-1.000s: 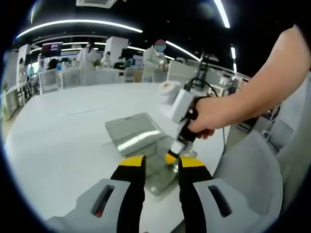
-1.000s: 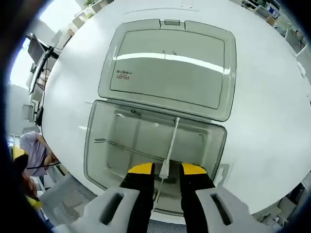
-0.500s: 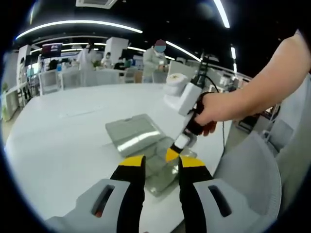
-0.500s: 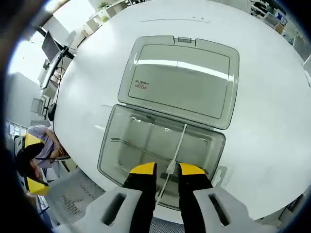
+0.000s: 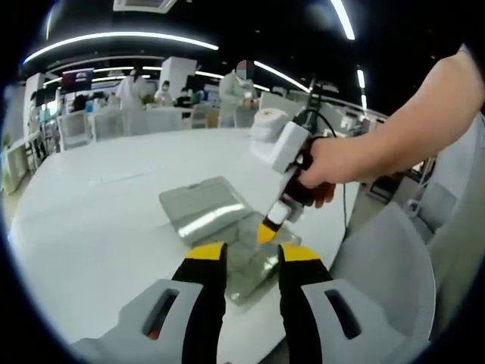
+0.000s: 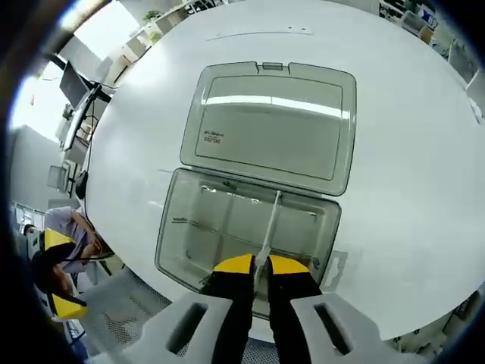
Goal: Insert the divider into the dual guide fixture by aligning both edges with the guide slots and pushing it downward to the bottom, including one-sided entry, uneven engagement, binding, and posture correction.
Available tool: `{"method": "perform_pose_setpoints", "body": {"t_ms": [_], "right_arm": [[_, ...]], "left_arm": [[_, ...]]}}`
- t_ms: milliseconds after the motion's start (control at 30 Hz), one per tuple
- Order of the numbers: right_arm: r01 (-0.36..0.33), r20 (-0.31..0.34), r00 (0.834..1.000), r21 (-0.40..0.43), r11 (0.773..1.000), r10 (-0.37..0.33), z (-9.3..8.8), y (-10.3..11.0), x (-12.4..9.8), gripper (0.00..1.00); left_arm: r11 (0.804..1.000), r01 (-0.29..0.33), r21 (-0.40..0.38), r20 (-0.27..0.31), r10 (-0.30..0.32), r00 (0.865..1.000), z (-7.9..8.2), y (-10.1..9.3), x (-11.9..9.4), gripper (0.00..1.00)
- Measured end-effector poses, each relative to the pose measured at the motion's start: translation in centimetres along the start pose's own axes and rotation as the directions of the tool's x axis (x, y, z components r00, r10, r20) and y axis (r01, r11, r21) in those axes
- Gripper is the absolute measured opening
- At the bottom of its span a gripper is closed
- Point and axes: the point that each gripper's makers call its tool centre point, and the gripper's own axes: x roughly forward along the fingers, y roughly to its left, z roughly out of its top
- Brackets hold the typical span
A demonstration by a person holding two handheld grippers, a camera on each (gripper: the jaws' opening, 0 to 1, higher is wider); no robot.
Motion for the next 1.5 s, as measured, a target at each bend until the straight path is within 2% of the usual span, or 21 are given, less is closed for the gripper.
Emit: {"method": "perform_pose_setpoints", "body": {"t_ms": [367,467,600,767,933,1033,1100,1167,1267,1300,1400,1467,1500], "right_arm": [[0.020,0.000,1.000,-0.024,1.000,-0.020,-0.2,0.1,0.0,0.01],[0.005,0.010,1.000,-0.049,0.999,-0.005,-0.1,0.3,-0.3,0.02],[-0.019,0.057,0.998,-0.059,0.998,0.022,0.7,0.5,-0.8,0.12],[-0.065,0.084,0.994,-0.056,0.996,0.069,1.1,1.1,-1.8,0.12],[-0.098,0.111,0.988,-0.095,0.991,0.108,1.2,1.2,-2.6,0.12],[-0.138,0.150,0.976,-0.151,0.979,0.161,1.6,1.7,-3.4,0.12],[-0.144,0.166,0.971,-0.168,0.975,0.172,1.6,1.6,-4.1,0.11],[-0.176,0.203,0.954,-0.211,0.961,0.220,2.0,1.9,-4.7,0.11],[-0.190,0.220,0.943,-0.256,0.948,0.248,1.7,1.8,-5.4,0.10],[-0.201,0.244,0.929,-0.294,0.934,0.277,1.8,1.9,-5.8,0.09],[-0.199,0.276,0.912,-0.351,0.915,0.304,1.5,1.8,-6.7,0.07],[-0.206,0.298,0.889,-0.421,0.883,0.349,1.0,2.0,-7.6,0.05],[-0.207,0.294,0.884,-0.450,0.869,0.363,0.6,2.0,-7.9,0.05]], "left_arm": [[1.000,-0.014,0.003,-0.008,0.014,1.000,-0.3,0.6,-0.5,0.24],[1.000,-0.017,0.002,-0.018,0.017,1.000,-0.7,0.6,-0.6,0.25],[1.000,-0.023,0.002,-0.036,0.023,0.999,-1.2,0.8,-0.8,0.27],[0.999,-0.034,0.002,-0.063,0.034,0.997,-1.9,1.5,-1.0,0.31],[0.998,-0.061,-0.014,-0.092,0.060,0.994,-2.9,2.9,-1.4,0.34],[0.997,-0.076,-0.013,-0.107,0.074,0.991,-3.3,3.8,-1.6,0.35],[0.995,-0.099,-0.034,-0.131,0.093,0.987,-3.9,4.7,-1.8,0.35],[0.992,-0.115,-0.042,-0.152,0.108,0.983,-4.3,5.2,-1.8,0.35],[0.990,-0.129,-0.051,-0.187,0.117,0.975,-5.1,5.8,-1.5,0.34],[0.989,-0.137,-0.056,-0.195,0.124,0.973,-5.2,6.0,-1.5,0.34],[0.984,-0.154,-0.085,-0.217,0.133,0.967,-5.8,6.5,-1.2,0.34],[0.982,-0.164,-0.094,-0.249,0.137,0.959,-6.5,6.6,-1.0,0.35],[0.980,-0.175,-0.094,-0.279,0.143,0.950,-7.1,6.8,-0.9,0.35]]}}
